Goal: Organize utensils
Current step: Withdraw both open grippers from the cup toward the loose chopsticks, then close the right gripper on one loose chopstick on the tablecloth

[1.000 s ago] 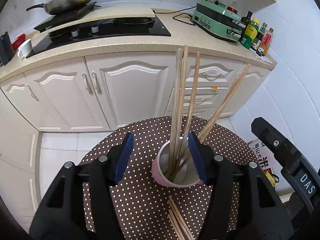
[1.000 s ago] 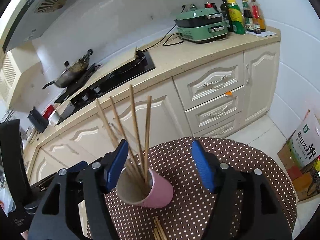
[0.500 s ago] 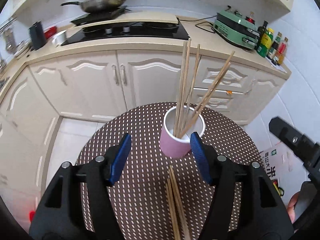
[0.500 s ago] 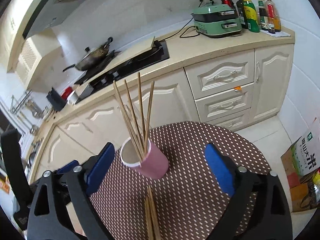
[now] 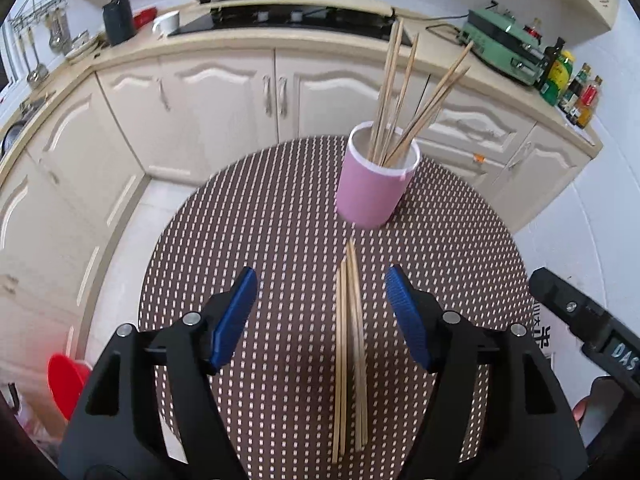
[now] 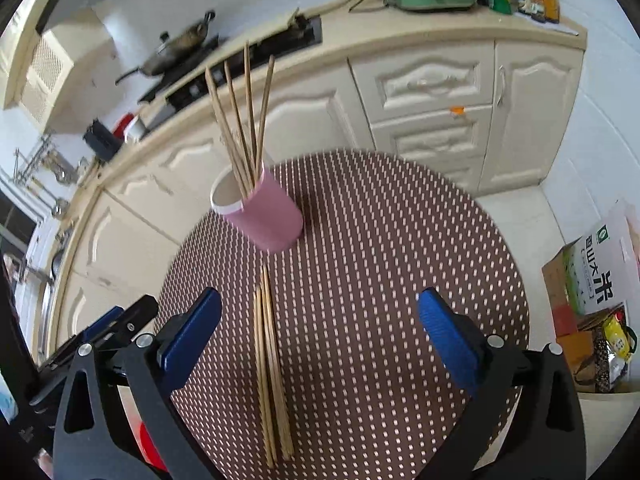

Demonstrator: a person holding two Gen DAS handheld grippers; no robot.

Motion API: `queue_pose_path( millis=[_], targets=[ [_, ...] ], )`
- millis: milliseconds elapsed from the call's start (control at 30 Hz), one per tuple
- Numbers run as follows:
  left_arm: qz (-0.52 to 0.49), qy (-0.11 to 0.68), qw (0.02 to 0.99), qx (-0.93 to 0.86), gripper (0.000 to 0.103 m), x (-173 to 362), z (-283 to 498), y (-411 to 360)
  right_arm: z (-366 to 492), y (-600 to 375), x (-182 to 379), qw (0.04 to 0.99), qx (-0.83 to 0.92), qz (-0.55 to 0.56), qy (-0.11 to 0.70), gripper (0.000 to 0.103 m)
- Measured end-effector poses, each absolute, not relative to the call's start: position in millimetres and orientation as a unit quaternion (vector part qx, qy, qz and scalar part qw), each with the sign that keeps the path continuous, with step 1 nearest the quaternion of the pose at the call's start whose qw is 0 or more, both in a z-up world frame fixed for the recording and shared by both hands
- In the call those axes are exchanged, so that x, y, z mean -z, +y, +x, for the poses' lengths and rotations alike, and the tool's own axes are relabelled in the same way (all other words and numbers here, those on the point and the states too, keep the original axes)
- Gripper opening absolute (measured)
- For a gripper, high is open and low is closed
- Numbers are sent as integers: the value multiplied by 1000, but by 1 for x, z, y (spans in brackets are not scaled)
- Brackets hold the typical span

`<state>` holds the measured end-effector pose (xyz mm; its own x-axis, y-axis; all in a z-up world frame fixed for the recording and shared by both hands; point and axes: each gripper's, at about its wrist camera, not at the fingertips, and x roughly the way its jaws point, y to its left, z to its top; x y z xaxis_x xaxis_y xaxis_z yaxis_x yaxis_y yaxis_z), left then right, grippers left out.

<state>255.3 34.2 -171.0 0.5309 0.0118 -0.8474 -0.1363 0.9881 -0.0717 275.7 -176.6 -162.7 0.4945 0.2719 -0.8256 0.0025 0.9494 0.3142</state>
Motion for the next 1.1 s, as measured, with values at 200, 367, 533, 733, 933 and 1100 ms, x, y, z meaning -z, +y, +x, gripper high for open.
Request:
queue_pose_path(
  millis=[200, 367, 533, 733, 933, 1100],
  targets=[
    [-63, 509, 857, -47, 67, 193, 243, 38, 266, -170, 187, 838, -83, 133, 523, 95],
    [-65, 522, 849, -46, 67, 209, 241, 40, 272, -161, 209, 823, -86, 118, 549, 95],
    [-68, 540, 838, -41, 68, 233, 243, 44, 277, -152, 234, 810, -85, 105, 570, 95],
    [-68, 568, 820, -30, 68, 263, 250, 54, 285, -130, 257, 800, -81, 75, 589, 95],
    [-70, 593, 802, -19, 68, 287, 269, 72, 301, -109, 272, 794, -59, 59, 602, 95],
    [-63, 605, 793, -3, 68, 297, 289, 87, 313, -90, 278, 795, -53, 32, 603, 95]
  ],
)
